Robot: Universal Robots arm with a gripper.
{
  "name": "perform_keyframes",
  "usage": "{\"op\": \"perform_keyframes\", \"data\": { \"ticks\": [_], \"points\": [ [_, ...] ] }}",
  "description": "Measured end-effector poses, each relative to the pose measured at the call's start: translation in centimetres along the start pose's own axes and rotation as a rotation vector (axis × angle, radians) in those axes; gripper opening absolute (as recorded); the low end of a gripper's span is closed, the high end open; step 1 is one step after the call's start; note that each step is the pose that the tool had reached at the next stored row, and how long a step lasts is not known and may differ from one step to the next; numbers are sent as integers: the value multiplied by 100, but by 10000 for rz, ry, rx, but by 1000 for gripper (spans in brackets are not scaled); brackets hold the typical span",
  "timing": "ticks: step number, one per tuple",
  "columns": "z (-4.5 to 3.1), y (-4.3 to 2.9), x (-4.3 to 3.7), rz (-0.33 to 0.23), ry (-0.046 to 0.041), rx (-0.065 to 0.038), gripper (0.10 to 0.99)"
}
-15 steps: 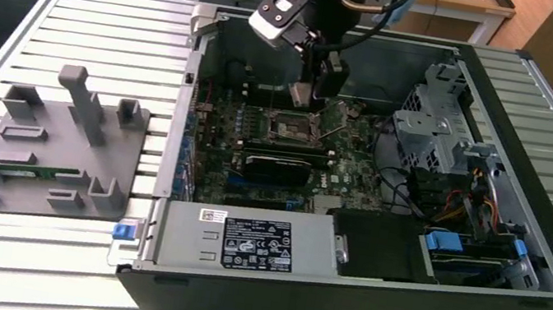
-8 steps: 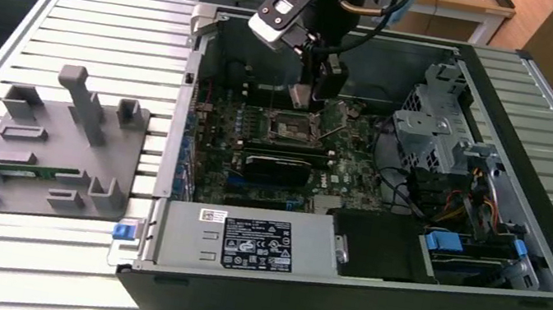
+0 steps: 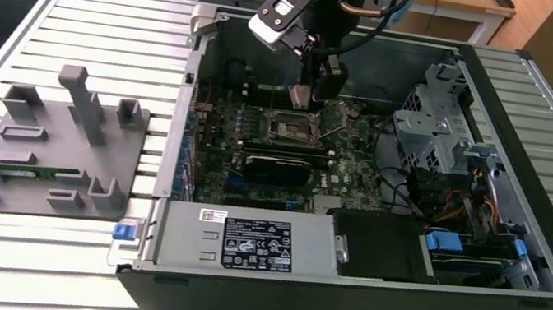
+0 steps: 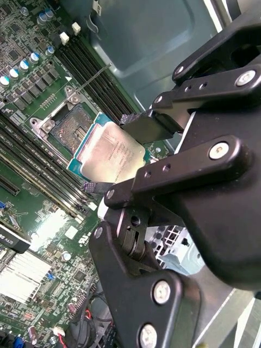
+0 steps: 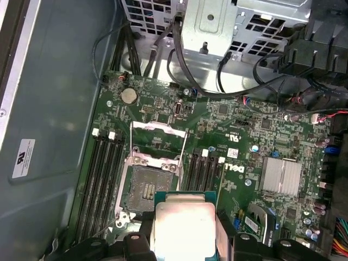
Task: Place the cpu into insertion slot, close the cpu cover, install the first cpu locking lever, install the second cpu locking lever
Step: 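Place the cpu into insertion slot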
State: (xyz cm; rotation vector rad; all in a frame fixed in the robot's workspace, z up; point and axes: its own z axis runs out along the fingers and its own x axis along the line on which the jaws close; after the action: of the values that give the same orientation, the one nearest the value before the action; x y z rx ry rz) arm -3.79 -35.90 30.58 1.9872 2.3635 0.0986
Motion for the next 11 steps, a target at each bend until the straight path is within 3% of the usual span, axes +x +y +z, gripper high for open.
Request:
{"op": "perform_keyframes", "data": {
  "ticks": [11],
  "points": [
    [8,0,4,239,-30,-3,529]
  ]
}}
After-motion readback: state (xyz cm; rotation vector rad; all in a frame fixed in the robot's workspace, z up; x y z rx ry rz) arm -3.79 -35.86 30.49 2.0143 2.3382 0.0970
